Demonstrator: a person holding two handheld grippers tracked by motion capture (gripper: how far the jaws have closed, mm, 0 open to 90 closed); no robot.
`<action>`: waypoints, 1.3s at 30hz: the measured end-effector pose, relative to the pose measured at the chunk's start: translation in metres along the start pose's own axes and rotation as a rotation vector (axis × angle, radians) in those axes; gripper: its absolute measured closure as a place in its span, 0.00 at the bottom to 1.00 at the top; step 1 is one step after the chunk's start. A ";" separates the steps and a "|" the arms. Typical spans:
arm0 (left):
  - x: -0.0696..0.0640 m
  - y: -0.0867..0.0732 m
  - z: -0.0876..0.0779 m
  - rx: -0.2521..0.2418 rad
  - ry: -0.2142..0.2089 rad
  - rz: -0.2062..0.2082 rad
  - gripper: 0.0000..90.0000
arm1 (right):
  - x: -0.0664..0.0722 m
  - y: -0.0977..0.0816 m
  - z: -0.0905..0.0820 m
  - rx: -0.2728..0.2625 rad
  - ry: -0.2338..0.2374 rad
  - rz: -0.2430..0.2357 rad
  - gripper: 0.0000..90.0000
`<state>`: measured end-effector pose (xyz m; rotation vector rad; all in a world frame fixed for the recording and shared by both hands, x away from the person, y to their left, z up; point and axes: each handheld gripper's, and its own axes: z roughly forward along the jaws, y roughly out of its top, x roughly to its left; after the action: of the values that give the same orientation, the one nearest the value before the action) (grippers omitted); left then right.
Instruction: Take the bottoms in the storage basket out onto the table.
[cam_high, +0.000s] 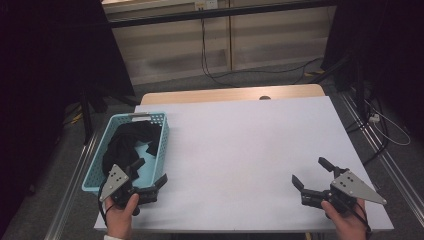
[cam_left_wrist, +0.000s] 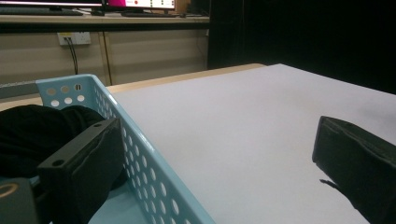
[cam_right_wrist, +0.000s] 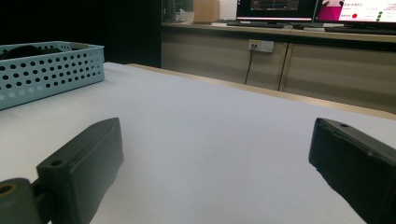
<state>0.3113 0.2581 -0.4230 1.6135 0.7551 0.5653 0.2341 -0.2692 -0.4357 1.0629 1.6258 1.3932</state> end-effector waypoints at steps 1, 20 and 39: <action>0.000 0.000 0.000 -0.006 0.000 -0.008 0.03 | 0.000 0.000 0.000 0.002 0.005 -0.003 0.02; -0.001 0.021 -0.003 0.010 0.010 -0.028 0.03 | -0.004 -0.003 0.007 0.004 0.019 0.014 0.02; 0.038 0.063 0.002 0.060 0.063 -0.010 0.03 | 0.000 -0.007 0.002 0.038 0.034 -0.007 0.03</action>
<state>0.3480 0.2796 -0.3636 1.6526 0.8337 0.5929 0.2349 -0.2686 -0.4430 1.0594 1.6854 1.3880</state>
